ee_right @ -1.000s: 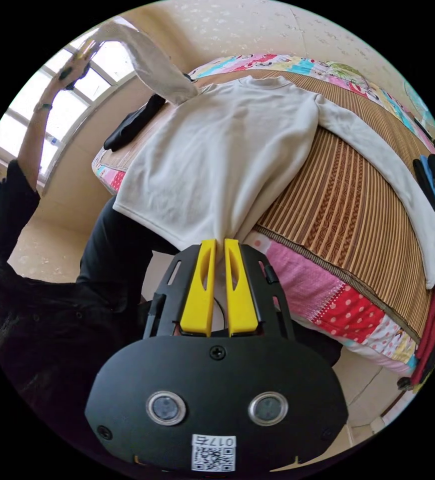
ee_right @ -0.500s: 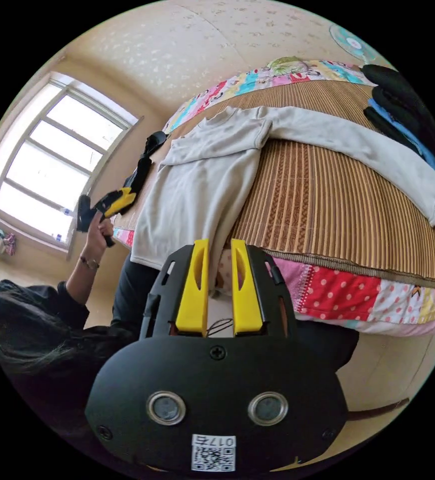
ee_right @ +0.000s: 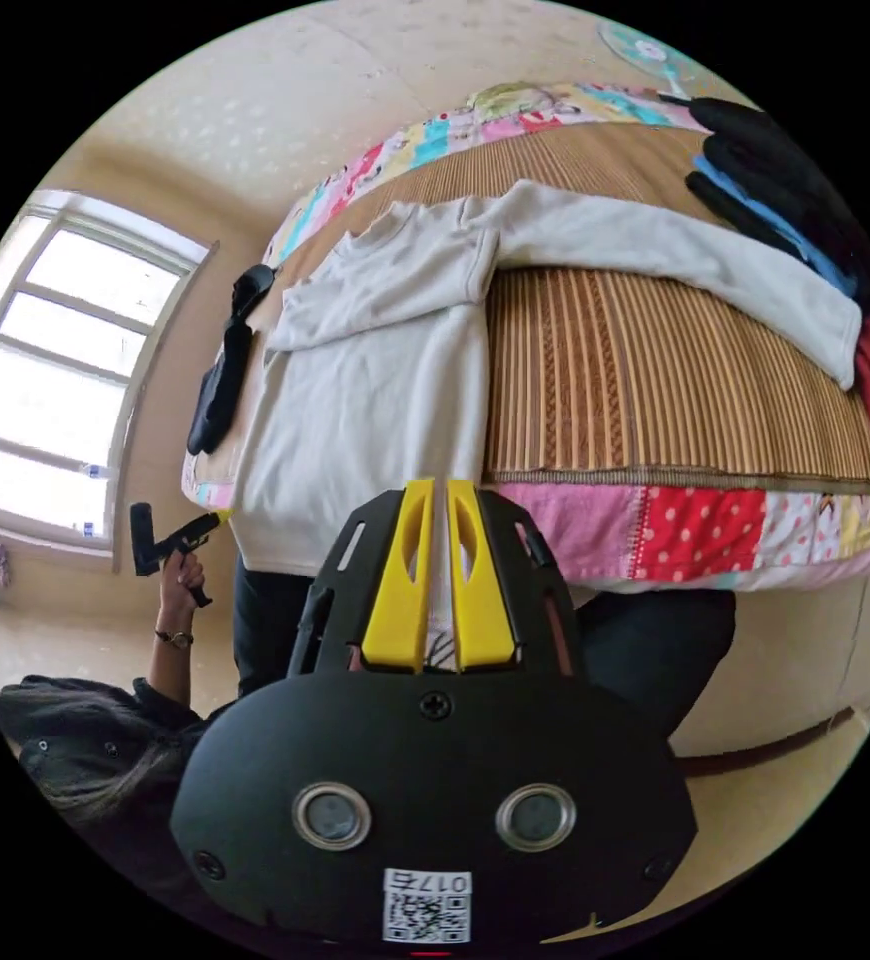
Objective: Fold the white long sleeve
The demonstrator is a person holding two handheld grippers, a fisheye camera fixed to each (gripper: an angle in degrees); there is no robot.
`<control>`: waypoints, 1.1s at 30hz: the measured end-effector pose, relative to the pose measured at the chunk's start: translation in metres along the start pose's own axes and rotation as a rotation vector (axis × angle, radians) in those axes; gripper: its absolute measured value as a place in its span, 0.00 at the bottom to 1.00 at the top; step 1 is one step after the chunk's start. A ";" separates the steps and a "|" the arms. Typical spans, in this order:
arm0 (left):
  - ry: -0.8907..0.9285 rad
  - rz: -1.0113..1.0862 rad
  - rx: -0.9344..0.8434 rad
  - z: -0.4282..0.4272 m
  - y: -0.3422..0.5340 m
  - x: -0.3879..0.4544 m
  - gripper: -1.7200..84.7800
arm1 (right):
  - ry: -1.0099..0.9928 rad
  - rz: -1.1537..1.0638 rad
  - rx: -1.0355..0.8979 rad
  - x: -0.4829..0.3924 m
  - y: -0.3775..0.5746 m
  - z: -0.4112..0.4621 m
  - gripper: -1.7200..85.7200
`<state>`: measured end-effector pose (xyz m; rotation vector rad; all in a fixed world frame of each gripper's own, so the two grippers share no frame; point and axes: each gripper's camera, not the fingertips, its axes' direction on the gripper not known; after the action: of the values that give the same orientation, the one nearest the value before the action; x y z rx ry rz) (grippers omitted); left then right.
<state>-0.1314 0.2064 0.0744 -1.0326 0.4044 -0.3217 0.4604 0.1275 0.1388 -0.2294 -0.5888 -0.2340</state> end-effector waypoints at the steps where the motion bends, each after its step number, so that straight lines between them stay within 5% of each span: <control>1: 0.010 -0.014 0.040 -0.005 0.004 0.000 0.09 | -0.027 0.019 0.110 0.003 -0.012 -0.017 0.12; 7: 0.008 -0.040 0.193 -0.018 0.021 0.005 0.09 | -0.001 0.049 0.173 0.019 -0.141 0.002 0.18; 10: -0.029 -0.045 0.206 -0.007 0.031 0.005 0.09 | -0.055 0.128 0.079 0.028 -0.171 0.049 0.10; 12: -0.051 -0.067 0.202 -0.002 0.037 0.004 0.09 | -0.057 0.144 0.178 0.016 -0.167 0.045 0.08; 15: -0.033 -0.080 0.203 0.002 0.048 0.000 0.08 | -0.007 0.017 0.376 -0.048 -0.173 0.008 0.06; 19: -0.068 -0.097 0.217 0.000 0.056 -0.001 0.08 | -0.206 -0.360 0.455 -0.161 -0.226 -0.054 0.06; 22: -0.122 -0.100 0.288 -0.012 0.061 0.005 0.08 | -0.280 -0.435 0.537 -0.192 -0.254 -0.105 0.06; 29: -0.087 -0.120 0.282 0.003 0.076 0.008 0.08 | 0.060 -0.053 0.377 -0.051 -0.284 -0.051 0.06; 33: -0.100 -0.113 0.266 0.005 0.078 0.013 0.08 | 0.061 0.149 0.226 0.065 -0.238 -0.023 0.08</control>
<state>-0.1122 0.2417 0.0057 -0.8084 0.2064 -0.4119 0.4579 -0.1141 0.1915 -0.0465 -0.5304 -0.0287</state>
